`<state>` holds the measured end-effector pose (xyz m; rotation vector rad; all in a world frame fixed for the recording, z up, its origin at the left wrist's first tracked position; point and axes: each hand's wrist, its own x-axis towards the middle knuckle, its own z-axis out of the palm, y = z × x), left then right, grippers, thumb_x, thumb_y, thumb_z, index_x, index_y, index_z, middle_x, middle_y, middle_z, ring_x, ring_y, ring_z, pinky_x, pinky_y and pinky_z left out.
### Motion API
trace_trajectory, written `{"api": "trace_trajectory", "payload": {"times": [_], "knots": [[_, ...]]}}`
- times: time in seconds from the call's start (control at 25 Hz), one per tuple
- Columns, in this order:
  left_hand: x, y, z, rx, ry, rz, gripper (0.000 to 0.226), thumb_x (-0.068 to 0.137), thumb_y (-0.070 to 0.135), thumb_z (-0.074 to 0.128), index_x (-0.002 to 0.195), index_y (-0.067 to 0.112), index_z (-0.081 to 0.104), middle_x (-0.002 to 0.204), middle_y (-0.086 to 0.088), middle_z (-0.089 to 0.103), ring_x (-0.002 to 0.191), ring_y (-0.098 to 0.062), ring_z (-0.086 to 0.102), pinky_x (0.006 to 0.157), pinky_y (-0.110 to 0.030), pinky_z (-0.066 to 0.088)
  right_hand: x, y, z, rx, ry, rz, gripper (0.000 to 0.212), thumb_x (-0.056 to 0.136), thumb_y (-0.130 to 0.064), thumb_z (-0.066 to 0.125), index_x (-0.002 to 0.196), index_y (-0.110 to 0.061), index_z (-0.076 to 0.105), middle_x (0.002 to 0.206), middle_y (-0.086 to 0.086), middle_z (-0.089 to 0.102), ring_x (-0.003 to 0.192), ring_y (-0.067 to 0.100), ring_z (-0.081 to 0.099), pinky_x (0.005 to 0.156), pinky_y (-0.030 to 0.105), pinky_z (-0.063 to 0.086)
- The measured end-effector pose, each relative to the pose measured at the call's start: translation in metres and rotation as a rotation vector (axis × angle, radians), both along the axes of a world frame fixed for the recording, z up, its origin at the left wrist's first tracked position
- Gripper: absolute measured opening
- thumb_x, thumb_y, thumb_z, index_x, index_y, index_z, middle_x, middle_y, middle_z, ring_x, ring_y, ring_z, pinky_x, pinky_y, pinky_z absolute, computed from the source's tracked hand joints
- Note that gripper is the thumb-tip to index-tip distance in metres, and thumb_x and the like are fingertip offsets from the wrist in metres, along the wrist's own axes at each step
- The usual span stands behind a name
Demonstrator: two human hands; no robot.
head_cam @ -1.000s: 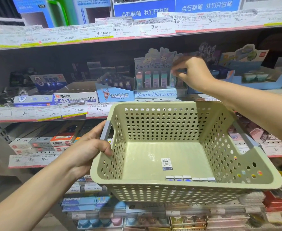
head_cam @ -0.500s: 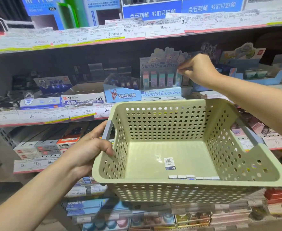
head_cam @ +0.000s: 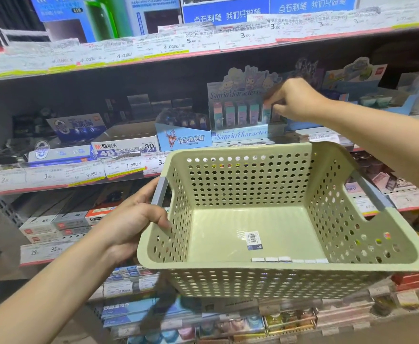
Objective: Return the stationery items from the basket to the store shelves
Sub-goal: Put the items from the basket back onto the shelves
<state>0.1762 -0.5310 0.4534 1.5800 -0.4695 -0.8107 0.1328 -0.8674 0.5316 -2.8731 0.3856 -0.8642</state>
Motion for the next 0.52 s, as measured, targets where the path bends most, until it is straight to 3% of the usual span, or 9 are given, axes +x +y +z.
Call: {"api": "trace_trajectory", "payload": {"times": [0.16,0.32,0.52], "knots": [[0.0008,0.0015,-0.0024,-0.010,0.012,0.008,0.082,0.067,-0.022,0.034,0.108,0.043,0.063,0.095,-0.023,0.065,0.075,-0.036,0.060,0.066,-0.045,0.053,-0.0066,0.0044,0.0008,0.017,0.021,-0.048,0.045,0.083,0.012,0.040,0.114,-0.005,0.067,0.131,0.015,0.057,0.117,0.030,0.055,0.097,0.029,0.042],[-0.0034,0.0031,-0.0022,-0.044,0.025,0.040,0.085,0.046,-0.012,0.046,0.107,0.043,0.065,0.080,-0.020,0.065,0.058,-0.031,0.062,0.054,-0.040,0.054,-0.0064,0.0011,0.0000,0.016,0.072,-0.055,0.053,0.081,0.013,0.036,0.124,-0.005,0.059,0.136,0.016,0.052,0.128,0.030,0.046,0.107,0.033,0.036],[-0.0090,0.0032,-0.0010,-0.052,0.038,0.050,0.079,0.058,-0.017,0.043,0.113,0.037,0.062,0.083,-0.020,0.061,0.051,-0.029,0.060,0.051,-0.038,0.053,-0.0052,-0.0054,-0.0056,0.008,0.024,-0.027,0.054,0.083,0.006,0.042,0.135,-0.007,0.047,0.131,0.017,0.055,0.120,0.034,0.050,0.102,0.039,0.041]]}}
